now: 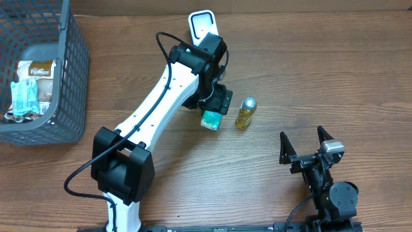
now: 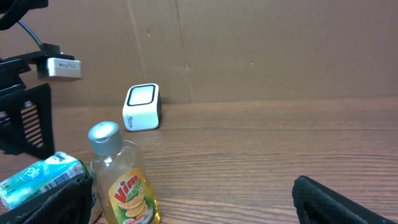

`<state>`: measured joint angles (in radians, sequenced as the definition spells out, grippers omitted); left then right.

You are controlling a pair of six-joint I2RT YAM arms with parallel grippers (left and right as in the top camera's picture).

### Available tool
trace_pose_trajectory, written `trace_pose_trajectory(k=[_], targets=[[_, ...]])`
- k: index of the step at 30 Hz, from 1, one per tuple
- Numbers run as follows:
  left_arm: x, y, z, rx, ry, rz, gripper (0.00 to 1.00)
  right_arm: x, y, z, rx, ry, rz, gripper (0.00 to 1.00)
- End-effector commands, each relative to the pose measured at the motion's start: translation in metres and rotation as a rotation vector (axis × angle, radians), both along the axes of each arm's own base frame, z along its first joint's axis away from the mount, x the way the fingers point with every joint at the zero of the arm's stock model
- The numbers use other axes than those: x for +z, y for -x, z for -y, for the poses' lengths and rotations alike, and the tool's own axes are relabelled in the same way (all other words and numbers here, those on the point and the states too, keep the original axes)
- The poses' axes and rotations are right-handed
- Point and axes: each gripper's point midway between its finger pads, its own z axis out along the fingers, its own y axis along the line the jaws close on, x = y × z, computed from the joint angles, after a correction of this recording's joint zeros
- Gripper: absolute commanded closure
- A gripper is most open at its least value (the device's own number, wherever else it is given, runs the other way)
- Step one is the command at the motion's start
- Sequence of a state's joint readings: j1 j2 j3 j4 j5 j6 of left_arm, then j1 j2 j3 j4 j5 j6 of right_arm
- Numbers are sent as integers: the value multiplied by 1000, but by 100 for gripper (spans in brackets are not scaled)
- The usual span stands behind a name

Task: Scan the item barcode
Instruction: 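Lower the jar onto the table left of the Vim bottle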

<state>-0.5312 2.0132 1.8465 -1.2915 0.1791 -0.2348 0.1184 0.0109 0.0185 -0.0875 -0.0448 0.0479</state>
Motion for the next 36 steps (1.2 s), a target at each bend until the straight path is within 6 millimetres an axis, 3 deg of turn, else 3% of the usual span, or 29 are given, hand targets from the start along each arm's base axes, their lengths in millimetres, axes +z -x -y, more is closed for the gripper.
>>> trace_pose_trajectory(k=[1,5,8,15,18,29,36], targets=[[2,10,8,-120,16,-6,12,-2,0,2,-8,8,5,0],[-6,9,6,-122,-19,-8,0,-2,0,2,-8,8,5,0],[-14,6,4,-121,-41,-11,3,-2,0,2,-8,8,5,0],[-49,11,10,-137,-84,-87,18,-2,0,2,-8,8,5,0],[-55,13,10,-140,-94,-104,25,-2,0,2,-8,8,5,0],[-43,7,8,-102,-83,-87,46,-2,0,2,-8,8,5,0],[-28,-2,2,-79,-72,-71,50,-2,0,2,-8,8,5,0]])
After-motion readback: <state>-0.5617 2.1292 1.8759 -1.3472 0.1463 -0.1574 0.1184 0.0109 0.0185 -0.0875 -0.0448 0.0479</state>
